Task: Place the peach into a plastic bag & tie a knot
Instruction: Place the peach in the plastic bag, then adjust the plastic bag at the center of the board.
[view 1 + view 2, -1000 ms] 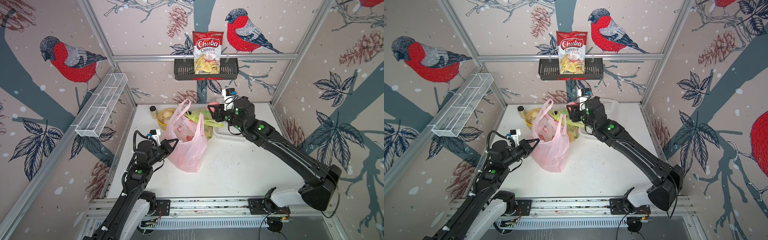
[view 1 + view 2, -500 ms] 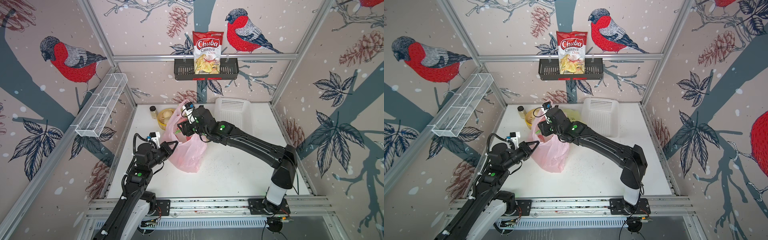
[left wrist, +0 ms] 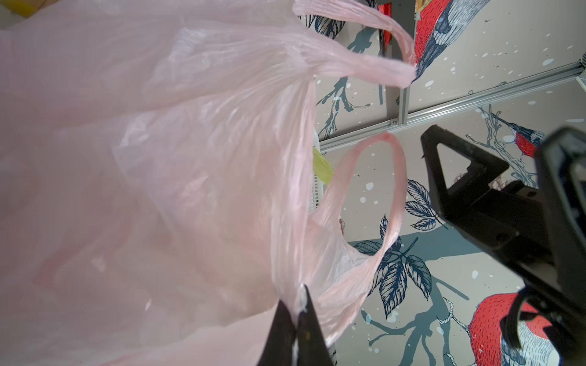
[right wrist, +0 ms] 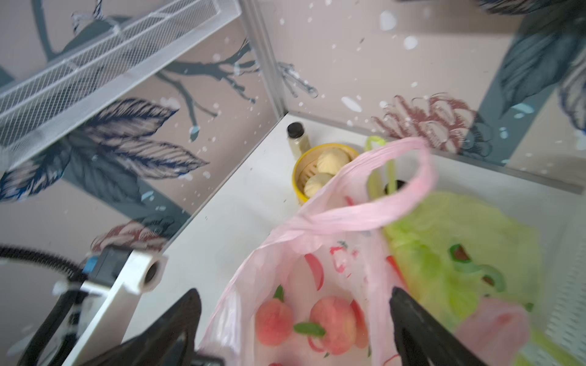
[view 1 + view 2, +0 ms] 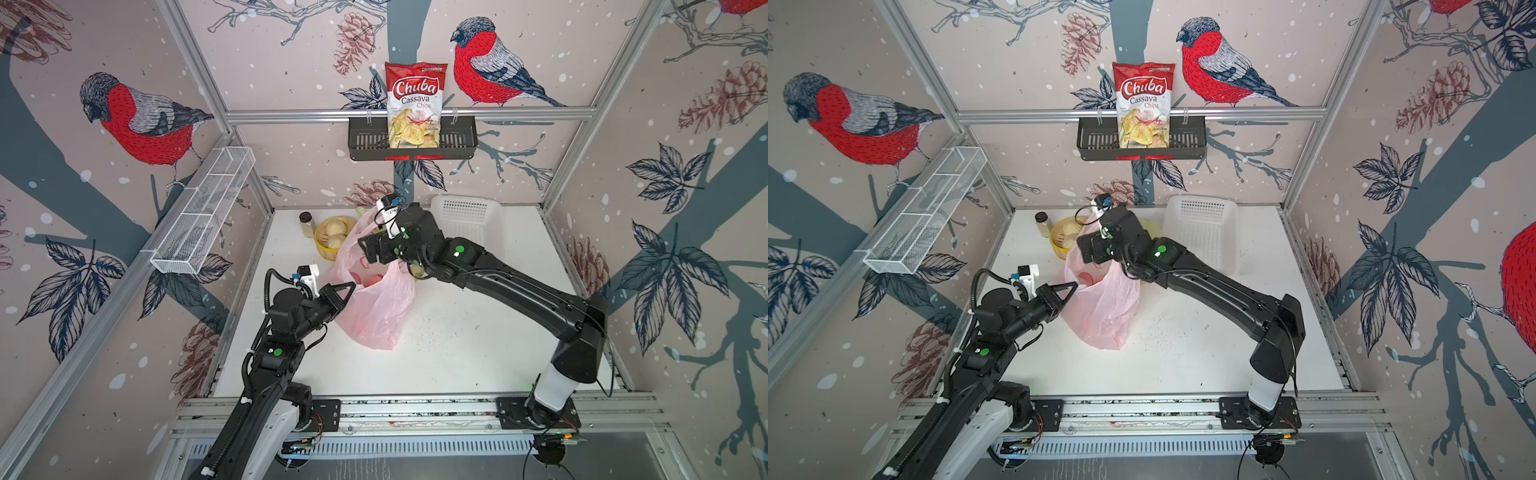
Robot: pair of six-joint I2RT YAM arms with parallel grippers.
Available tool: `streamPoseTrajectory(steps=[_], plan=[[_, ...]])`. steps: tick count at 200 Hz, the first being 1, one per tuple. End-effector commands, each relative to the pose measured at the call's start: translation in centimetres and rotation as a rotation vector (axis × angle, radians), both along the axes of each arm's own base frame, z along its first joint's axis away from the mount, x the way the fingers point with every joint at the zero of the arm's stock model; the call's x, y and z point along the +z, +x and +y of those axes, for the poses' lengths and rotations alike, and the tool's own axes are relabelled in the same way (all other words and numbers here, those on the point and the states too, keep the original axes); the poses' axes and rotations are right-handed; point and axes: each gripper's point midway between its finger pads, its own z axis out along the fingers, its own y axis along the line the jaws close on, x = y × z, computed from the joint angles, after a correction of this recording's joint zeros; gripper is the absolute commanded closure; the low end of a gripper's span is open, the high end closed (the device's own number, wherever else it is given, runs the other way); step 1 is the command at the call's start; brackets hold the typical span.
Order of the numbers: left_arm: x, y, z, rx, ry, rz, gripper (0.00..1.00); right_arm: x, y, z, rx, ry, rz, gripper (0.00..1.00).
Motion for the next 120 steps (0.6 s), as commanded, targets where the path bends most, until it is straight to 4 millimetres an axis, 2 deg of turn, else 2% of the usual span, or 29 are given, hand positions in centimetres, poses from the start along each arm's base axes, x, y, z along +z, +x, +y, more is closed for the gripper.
streamPoseTrajectory(steps=[1, 14, 38, 78, 105, 120], plan=[[0.3, 0.1, -0.1, -0.001, -0.009, -0.020, 1.00, 1.4, 3.7, -1.6, -0.068, 0.132, 0.039, 0.17], [0.3, 0.1, -0.1, -0.004, -0.008, -0.021, 1.00, 1.0, 5.5, -1.9, -0.079, 0.155, 0.065, 0.17], [0.2, 0.2, -0.2, -0.006, -0.006, -0.018, 1.00, 0.4, 7.1, -0.8, -0.033, 0.180, 0.103, 0.19], [0.2, 0.2, -0.2, -0.006, -0.008, -0.016, 1.00, 0.2, 7.3, 1.2, 0.025, 0.215, 0.145, 0.25], [0.3, 0.1, -0.2, -0.006, -0.008, -0.018, 1.00, -0.5, 7.2, 1.5, 0.020, 0.205, 0.162, 0.37], [0.3, 0.2, -0.2, -0.005, -0.009, -0.019, 1.00, -0.9, 7.1, 1.4, 0.008, 0.194, 0.164, 0.39]])
